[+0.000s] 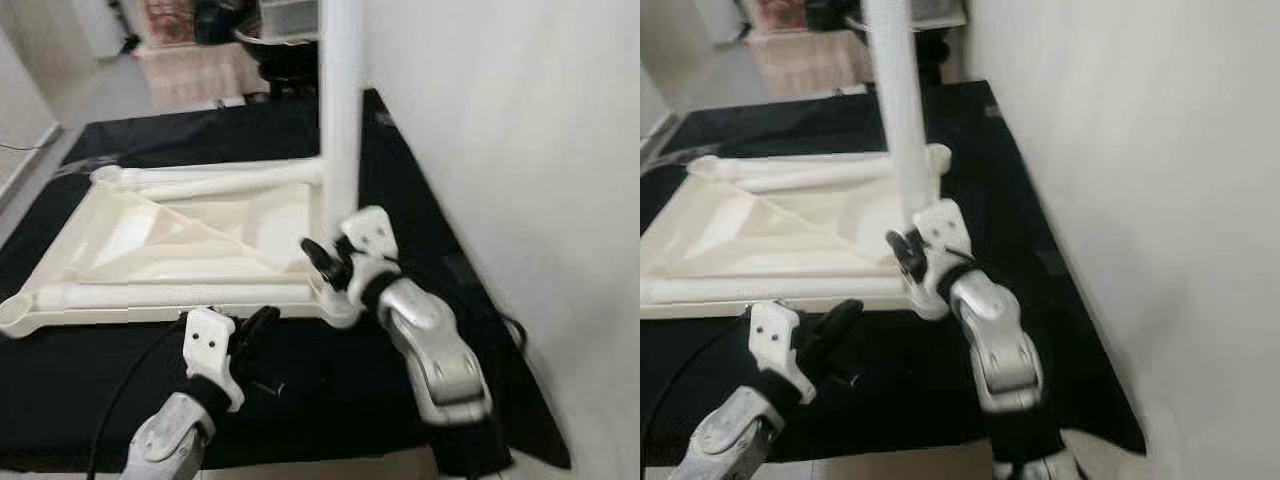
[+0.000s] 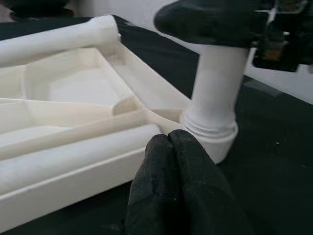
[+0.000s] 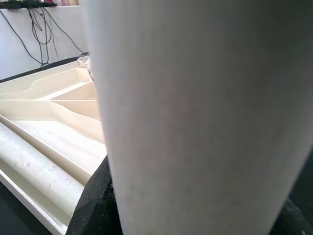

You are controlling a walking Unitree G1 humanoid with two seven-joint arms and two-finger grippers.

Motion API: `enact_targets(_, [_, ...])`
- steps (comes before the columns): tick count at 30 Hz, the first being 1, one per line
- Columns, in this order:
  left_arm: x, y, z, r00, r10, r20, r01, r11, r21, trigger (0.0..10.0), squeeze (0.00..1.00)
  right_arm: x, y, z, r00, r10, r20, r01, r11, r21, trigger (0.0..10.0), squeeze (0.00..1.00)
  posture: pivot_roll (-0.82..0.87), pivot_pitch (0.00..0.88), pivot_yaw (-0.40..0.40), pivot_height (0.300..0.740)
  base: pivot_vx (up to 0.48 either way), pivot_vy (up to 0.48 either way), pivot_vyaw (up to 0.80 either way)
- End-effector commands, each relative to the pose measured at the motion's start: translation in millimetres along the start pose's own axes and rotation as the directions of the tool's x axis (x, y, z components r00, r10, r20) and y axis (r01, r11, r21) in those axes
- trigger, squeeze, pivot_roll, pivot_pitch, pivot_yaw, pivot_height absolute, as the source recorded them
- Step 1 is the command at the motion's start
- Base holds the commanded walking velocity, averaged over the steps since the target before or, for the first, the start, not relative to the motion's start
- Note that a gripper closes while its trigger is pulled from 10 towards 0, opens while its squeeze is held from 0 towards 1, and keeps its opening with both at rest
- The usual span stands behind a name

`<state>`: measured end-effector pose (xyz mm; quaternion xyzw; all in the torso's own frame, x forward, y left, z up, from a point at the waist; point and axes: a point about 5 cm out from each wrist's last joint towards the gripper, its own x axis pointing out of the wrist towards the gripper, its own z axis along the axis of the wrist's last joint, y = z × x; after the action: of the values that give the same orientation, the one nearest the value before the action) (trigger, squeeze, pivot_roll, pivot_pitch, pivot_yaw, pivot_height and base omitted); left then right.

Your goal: Building children table

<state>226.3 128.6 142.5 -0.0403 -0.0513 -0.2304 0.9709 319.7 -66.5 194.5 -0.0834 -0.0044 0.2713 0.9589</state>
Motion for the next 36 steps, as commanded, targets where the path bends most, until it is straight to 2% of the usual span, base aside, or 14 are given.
enact_targets(1, [-3.0,3.2,-4,1.0,0.015,-0.017,-0.015,1.0,0.0,10.0,0.0,-2.6,-1.3,-43,0.98,-0.014,-0.199,0.024,0.999,0.047,10.0,0.0,0.01,0.156,0.052,0.74,0.0,0.0,0.0])
enact_targets(2, [-2.4,3.8,-5,1.0,0.024,-0.012,-0.024,1.0,-0.006,10.0,0.0,2.3,-3.8,-39,0.984,0.012,-0.18,-0.003,0.999,0.052,10.0,0.0,0.01,0.149,0.049,0.74,0.0,0.0,0.0])
enact_targets(3, [-1.8,3.7,-5,1.0,0.03,-0.009,-0.03,1.0,-0.009,10.0,0.0,5.5,-5.3,-33,0.986,0.077,-0.15,-0.068,0.995,0.067,10.0,0.76,0.01,0.142,0.042,0.74,0.0,0.0,0.0])
enact_targets(4, [-1.8,3.7,-5,1.0,0.03,-0.009,-0.03,1.0,-0.009,10.0,0.0,5.5,-5.3,-33,0.986,0.077,-0.15,-0.068,0.995,0.067,10.0,0.76,0.01,0.142,0.042,0.74,0.0,0.0,0.0])
enact_targets(5, [-1.5,3.2,-6,0.999,0.032,-0.009,-0.032,0.999,-0.012,10.0,0.0,8.2,-9.3,-30,0.983,0.14,-0.119,-0.127,0.986,0.108,10.0,1.0,0.01,0.139,0.042,0.74,0.0,0.0,0.0])
enact_targets(10, [-1.3,2.8,-6,0.999,0.033,-0.009,-0.033,0.999,-0.014,10.0,0.0,7.7,-10.0,-27,0.982,0.161,-0.103,-0.146,0.98,0.133,10.0,1.0,0.01,0.139,0.042,0.74,0.0,0.0,0.0])
enact_targets(12, [-2.1,1.8,-6,0.999,0.034,-0.014,-0.034,0.999,-0.012,10.0,0.0,8.7,-14.4,-24,0.966,0.253,-0.058,-0.243,0.96,0.142,10.0,1.0,0.02,0.134,0.042,0.74,0.0,0.0,0.0])
enact_targets(13, [-3.4,1.3,-7,0.999,0.04,-0.02,-0.04,0.999,-0.007,10.0,0.0,9.6,-18.6,-20,0.94,0.34,-0.022,-0.335,0.934,0.125,10.0,0.21,0.02,0.136,0.043,0.74,0.0,0.0,0.0])
enact_targets(14, [-6.0,0.5,-7,0.998,0.052,-0.028,-0.052,0.999,0.006,10.0,0.0,10.7,-24.6,-15,0.88,0.475,0.004,-0.474,0.877,0.071,10.0,0.0,0.03,0.139,0.042,0.74,0.0,0.0,0.0])
enact_targets(21, [-8.4,-1.1,-7,0.998,0.051,-0.028,-0.05,0.999,0.01,10.0,0.0,13.7,-29.6,-14,0.806,0.592,-0.008,-0.591,0.805,0.056,10.0,0.0,0.03,0.15,0.044,0.74,0.0,0.0,0.0])
enact_targets(22, [-9.8,-2.3,-6,0.999,0.042,-0.026,-0.041,0.999,0.011,10.0,0.0,16.9,-35.9,-10,0.775,0.632,0.004,-0.63,0.773,0.072,4.0,0.0,0.04,0.166,0.042,0.74,0.0,0.0,0.0])
enact_targets(23, [-9.8,-2.3,-6,0.999,0.042,-0.026,-0.041,0.999,0.011,10.0,0.0,16.9,-35.9,-10,0.775,0.632,0.004,-0.63,0.773,0.072,4.0,0.0,0.04,0.166,0.042,0.74,0.0,0.0,0.0])
enact_targets(25, [-10.9,-3.5,-5,0.999,0.033,-0.024,-0.033,0.999,0.008,10.0,0.0,20.2,-41.2,-6,0.77,0.638,0.014,-0.637,0.767,0.078,0.0,0.0,0.03,0.174,0.042,0.74,0.0,0.0,0.0])
enact_targets(36, [-13.3,-6.6,-3,1.0,0.012,-0.023,-0.012,1.0,-0.014,10.0,0.0,24.4,-52.2,0,0.759,0.65,0.029,-0.651,0.757,0.057,0.0,0.0,0.03,0.215,0.05,0.74,0.0,0.0,0.0])
